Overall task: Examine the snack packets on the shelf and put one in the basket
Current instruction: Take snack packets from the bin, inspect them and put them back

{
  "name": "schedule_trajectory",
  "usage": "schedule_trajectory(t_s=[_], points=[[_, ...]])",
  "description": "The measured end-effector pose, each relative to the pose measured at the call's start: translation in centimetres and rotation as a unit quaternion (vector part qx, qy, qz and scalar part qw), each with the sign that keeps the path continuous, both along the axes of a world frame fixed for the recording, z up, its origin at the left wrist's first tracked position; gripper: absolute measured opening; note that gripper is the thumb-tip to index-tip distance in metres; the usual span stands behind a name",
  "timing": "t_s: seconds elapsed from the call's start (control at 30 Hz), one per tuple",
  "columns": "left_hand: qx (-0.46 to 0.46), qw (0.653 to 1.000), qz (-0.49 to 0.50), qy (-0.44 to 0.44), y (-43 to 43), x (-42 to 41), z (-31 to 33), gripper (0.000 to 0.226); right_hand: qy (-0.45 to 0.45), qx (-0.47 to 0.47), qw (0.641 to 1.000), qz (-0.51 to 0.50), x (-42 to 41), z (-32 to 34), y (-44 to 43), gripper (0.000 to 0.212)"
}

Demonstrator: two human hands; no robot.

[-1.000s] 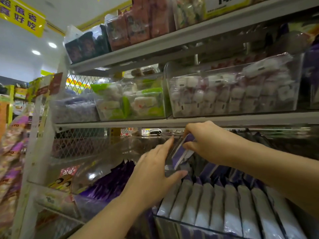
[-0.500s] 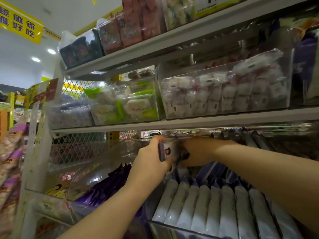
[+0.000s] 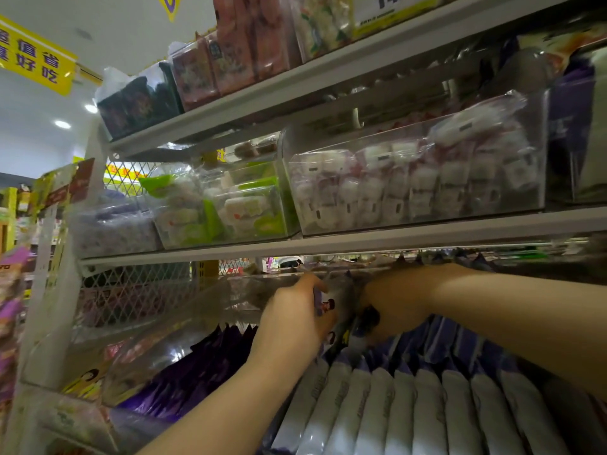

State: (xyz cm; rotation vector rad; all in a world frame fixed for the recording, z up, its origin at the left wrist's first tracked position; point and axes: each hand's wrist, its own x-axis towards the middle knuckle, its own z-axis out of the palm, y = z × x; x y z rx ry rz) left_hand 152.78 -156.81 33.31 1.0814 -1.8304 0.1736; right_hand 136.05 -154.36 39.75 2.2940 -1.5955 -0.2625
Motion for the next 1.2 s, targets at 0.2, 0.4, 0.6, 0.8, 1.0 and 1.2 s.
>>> schedule_trajectory(t_s=[0.2,0.4,0.6,0.8,1.0,1.2], points=[[0.136,0.987,0.042,-0.079,-2.5,-2.0,2.0,0.039,-0.001,-0.003,1.0,0.007,-0.1,-0.1,-0.2,0.053],[0.159,0.947,-0.042,-0.274,-2.3,-0.8,3.2,0.053,-0.013,0.001,1.0,0.026,-0.3,-0.2,0.0,0.047],[0.053,0.907,0.069,-0.413,-3.3,-1.3,3.2,0.052,-0.001,0.007,1.0,0.02,-0.2,-0.2,-0.1,0.044],[-0.027,0.902,0.107,-0.418,-3.7,-2.4,1.7,0.034,-0.015,-0.001,1.0,0.025,-0.2,-0.3,-0.7,0.036],[0.119,0.854,0.08,-0.5,-3.0,-2.2,1.9,0.033,-0.039,-0.027,0.998,0.047,-0.9,-0.1,0.2,0.037],[0.238,0.912,-0.044,-0.332,-2.9,-1.4,3.3,0.062,-0.025,-0.092,0.995,0.029,-2.9,-0.4,2.8,0.055]])
